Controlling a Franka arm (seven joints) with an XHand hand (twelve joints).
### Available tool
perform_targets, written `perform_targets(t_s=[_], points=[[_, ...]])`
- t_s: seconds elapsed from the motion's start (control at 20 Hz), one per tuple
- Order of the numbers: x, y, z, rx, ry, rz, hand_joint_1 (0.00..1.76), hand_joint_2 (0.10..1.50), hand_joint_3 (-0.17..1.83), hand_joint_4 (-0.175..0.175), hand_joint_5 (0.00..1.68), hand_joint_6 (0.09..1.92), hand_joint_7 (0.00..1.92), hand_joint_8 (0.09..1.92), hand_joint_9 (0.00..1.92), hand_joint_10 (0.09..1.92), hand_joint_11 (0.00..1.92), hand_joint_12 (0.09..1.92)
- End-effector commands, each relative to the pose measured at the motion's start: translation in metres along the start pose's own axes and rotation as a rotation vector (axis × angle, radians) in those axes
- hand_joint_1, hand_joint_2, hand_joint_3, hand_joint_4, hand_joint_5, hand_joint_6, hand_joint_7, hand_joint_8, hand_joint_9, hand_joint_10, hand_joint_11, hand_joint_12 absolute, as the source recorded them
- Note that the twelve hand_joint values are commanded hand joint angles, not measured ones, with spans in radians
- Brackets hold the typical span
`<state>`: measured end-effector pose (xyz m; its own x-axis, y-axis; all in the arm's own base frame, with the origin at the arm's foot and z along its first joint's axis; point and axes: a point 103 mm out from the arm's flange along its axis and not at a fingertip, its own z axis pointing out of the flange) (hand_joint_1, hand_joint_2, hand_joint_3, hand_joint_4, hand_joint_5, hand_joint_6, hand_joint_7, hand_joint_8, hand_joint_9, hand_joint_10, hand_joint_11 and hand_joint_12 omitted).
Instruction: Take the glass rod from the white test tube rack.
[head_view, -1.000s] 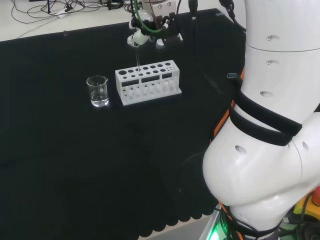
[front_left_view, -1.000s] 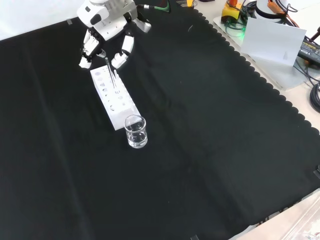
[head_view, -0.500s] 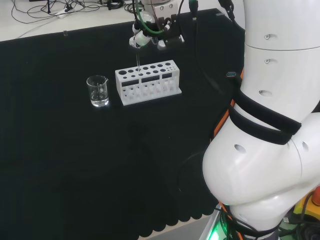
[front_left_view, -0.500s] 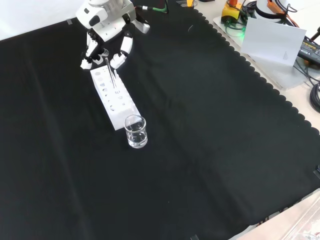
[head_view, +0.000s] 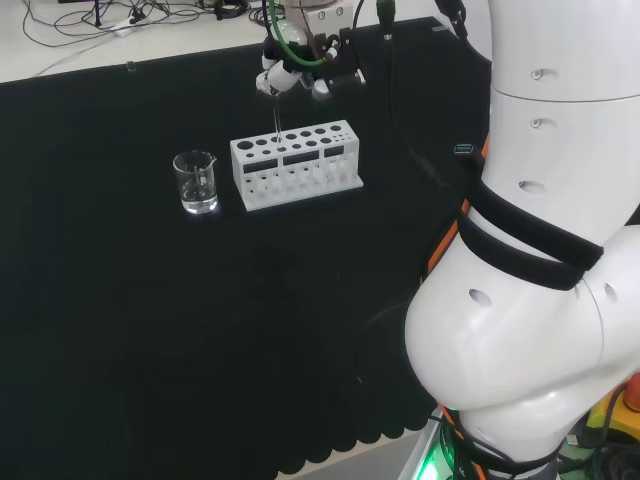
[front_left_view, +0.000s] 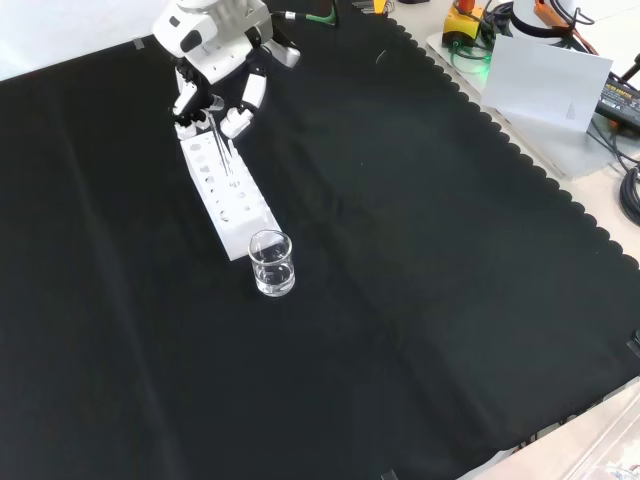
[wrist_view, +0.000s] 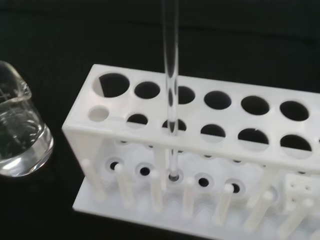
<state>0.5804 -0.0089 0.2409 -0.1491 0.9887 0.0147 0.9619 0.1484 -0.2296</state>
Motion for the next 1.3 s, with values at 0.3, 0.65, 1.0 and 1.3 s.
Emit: perform_targets(t_s=[0.3,0.65,1.0,1.3], points=[[0.015,0.008,-0.001,-0.03,0.032,-0.017,0.89,0.97,0.52,-0.175,0.63,0.91,1.0,1.08,1.54,0.84,1.54,0.88],[0.015,0.001,-0.006,-0.065,0.034,-0.02,1.03,1.01,0.43,-0.175,0.73,1.06,1.07,1.11,1.65,0.76,1.72,0.71],[0.023,-0.003,-0.013,-0.208,0.015,-0.024,1.24,1.08,0.15,-0.175,0.88,1.15,0.94,1.18,1.66,0.92,1.77,0.57],[0.033,-0.009,-0.03,-0.305,0.002,-0.005,1.28,0.69,0.82,-0.175,1.01,1.14,1.07,1.17,1.64,0.97,1.68,0.64]])
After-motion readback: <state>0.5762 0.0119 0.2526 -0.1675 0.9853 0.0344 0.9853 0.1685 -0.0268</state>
